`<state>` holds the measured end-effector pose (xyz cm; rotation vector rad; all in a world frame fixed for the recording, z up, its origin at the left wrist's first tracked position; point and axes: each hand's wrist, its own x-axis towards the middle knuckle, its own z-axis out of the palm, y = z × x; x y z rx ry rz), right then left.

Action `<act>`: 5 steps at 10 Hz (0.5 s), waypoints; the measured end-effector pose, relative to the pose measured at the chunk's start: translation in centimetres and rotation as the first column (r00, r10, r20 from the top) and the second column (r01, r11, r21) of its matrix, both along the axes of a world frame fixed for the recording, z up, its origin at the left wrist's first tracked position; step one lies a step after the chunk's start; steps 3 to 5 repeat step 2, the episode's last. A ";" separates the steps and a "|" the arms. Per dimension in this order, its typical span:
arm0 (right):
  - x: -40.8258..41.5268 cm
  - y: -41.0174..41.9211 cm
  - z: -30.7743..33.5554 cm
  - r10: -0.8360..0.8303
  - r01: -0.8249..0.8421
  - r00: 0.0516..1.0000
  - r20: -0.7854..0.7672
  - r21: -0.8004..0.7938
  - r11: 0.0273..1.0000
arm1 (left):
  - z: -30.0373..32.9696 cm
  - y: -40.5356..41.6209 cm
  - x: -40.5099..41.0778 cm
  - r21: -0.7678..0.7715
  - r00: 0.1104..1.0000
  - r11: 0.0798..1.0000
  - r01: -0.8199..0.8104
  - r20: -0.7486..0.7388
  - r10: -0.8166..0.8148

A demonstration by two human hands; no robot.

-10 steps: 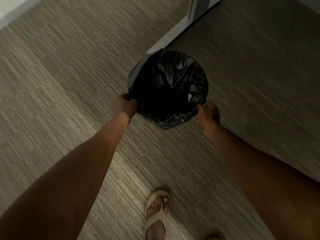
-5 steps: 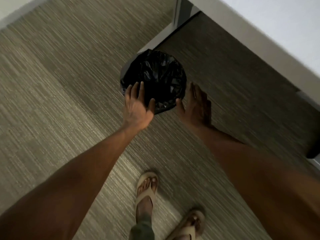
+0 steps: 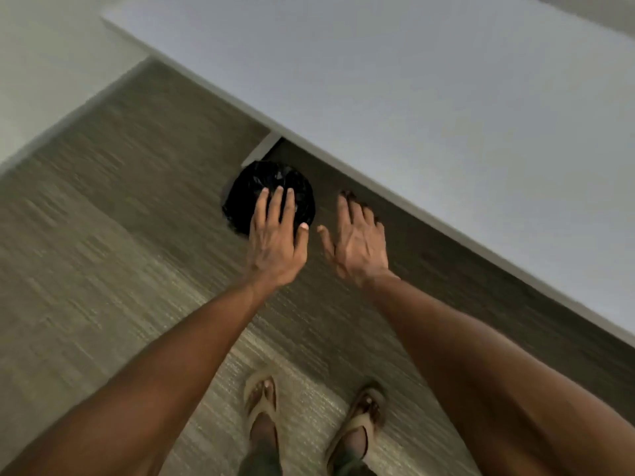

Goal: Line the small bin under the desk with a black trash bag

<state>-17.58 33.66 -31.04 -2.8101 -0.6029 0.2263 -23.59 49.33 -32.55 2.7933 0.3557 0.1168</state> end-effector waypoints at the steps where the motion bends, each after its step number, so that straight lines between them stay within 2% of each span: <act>1: -0.7 -0.8 5.4 0.014 -0.014 0.999 0.035 -0.005 1.000 | 5.3 -2.0 -0.9 -0.002 0.998 0.998 0.056 -0.004 -0.056; 2: -1.2 -1.0 10.0 0.017 -0.018 0.996 0.091 0.006 1.000 | 9.3 -2.9 -1.5 0.012 0.989 0.989 0.148 0.012 -0.149; 5: -1.2 -1.0 10.0 0.017 -0.018 0.996 0.091 0.006 1.000 | 9.3 -2.9 -1.5 0.012 0.989 0.989 0.148 0.012 -0.149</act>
